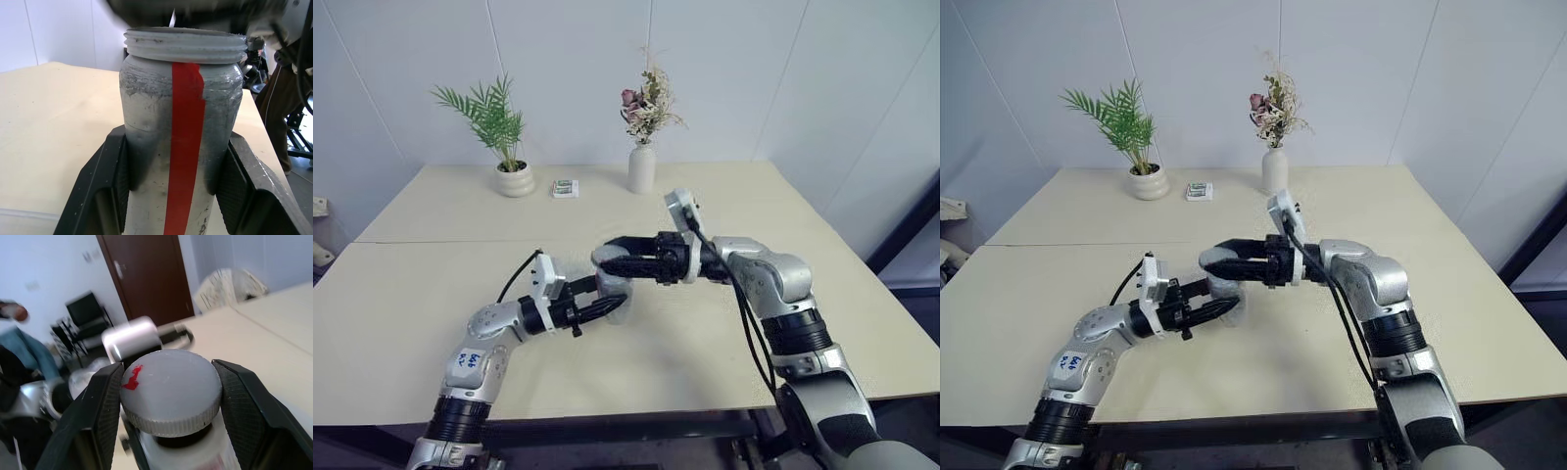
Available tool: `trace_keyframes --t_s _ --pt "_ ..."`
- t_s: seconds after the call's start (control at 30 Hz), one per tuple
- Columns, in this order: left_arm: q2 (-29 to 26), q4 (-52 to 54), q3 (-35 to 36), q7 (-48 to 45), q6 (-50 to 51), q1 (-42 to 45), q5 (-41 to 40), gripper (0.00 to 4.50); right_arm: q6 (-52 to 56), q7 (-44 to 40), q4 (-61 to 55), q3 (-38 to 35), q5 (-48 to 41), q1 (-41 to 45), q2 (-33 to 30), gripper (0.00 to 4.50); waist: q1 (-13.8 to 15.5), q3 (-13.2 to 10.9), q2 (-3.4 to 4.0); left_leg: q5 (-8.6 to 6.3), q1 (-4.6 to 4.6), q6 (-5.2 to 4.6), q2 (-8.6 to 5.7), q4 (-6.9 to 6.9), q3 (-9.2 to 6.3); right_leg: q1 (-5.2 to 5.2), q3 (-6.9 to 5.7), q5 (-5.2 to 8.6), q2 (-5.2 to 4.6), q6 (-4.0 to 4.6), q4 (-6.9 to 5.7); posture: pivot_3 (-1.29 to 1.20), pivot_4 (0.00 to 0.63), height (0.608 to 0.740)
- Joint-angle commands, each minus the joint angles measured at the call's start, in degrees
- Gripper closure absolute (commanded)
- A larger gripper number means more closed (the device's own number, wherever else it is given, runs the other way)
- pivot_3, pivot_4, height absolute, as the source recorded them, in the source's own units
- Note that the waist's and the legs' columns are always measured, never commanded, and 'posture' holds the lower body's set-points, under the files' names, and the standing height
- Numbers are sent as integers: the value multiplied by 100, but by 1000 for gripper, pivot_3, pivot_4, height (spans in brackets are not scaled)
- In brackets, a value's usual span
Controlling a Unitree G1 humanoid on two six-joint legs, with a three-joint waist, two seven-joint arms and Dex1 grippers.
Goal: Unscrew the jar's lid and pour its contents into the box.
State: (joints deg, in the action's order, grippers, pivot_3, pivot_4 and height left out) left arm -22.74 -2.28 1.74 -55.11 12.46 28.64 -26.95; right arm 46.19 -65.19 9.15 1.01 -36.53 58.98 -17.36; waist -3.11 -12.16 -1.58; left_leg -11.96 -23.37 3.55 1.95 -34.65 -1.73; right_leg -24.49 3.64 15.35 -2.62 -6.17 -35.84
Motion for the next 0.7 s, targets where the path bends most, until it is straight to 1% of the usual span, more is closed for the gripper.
trace_keyframes --t_s 0.03,0.1,0.17,0.27,0.37,0.47,0.53,0.57,0.7 --pt "-18 223 28 -20 -27 -12 -65 2550 53 135 -370 -214 -237 72 -78 1965 2 0 0 0 0 0 0 0 0 0 0 0 0 0 0 0 150 740" --pt "-30 261 37 -13 -3 -28 -83 2550 -90 249 -479 -228 -141 -8 -157 1965 2 0 0 0 0 0 0 0 0 1 0 0 0 0 3 0 150 740" --pt "-68 352 74 4 93 -53 -142 2550 -353 499 -511 -410 1 -163 -296 1965 5 0 0 0 -1 0 -1 0 0 1 0 0 0 0 4 0 150 740" --pt "-130 519 183 86 244 -98 -231 2550 -1098 657 -330 -574 504 -638 -771 1965 20 0 0 0 -4 0 0 1 0 1 0 0 0 0 8 0 150 740" --pt "-181 653 310 256 384 -147 -289 2550 -1700 733 267 -823 827 -1137 -1207 1965 55 0 -1 -1 -6 -1 -2 1 0 3 1 -2 0 -5 22 0 150 740" --pt "-222 755 444 395 653 -138 -440 2550 -2552 819 991 -1050 1130 -1536 -1403 1965 63 0 -1 -2 -8 -2 -3 1 3 4 4 -4 0 -8 26 0 150 740" --pt "-269 811 510 423 948 -86 -633 2550 -3259 849 1475 -1041 1456 -1817 -1483 1965 30 0 -1 -2 -5 -3 -3 2 6 3 8 -4 1 -8 24 0 150 740" --pt "-284 816 524 432 930 -62 -613 2550 -3564 831 1696 -982 1627 -1963 -1521 1965 9 -1 -1 -2 -4 -3 -2 2 6 4 8 -4 2 -8 23 0 150 740" --pt "-307 747 605 425 1066 75 -739 2550 -4245 829 2271 -910 1917 -2337 -1459 1965 -24 -1 -1 -1 1 -2 -2 2 12 4 17 -4 4 -9 19 0 150 740"
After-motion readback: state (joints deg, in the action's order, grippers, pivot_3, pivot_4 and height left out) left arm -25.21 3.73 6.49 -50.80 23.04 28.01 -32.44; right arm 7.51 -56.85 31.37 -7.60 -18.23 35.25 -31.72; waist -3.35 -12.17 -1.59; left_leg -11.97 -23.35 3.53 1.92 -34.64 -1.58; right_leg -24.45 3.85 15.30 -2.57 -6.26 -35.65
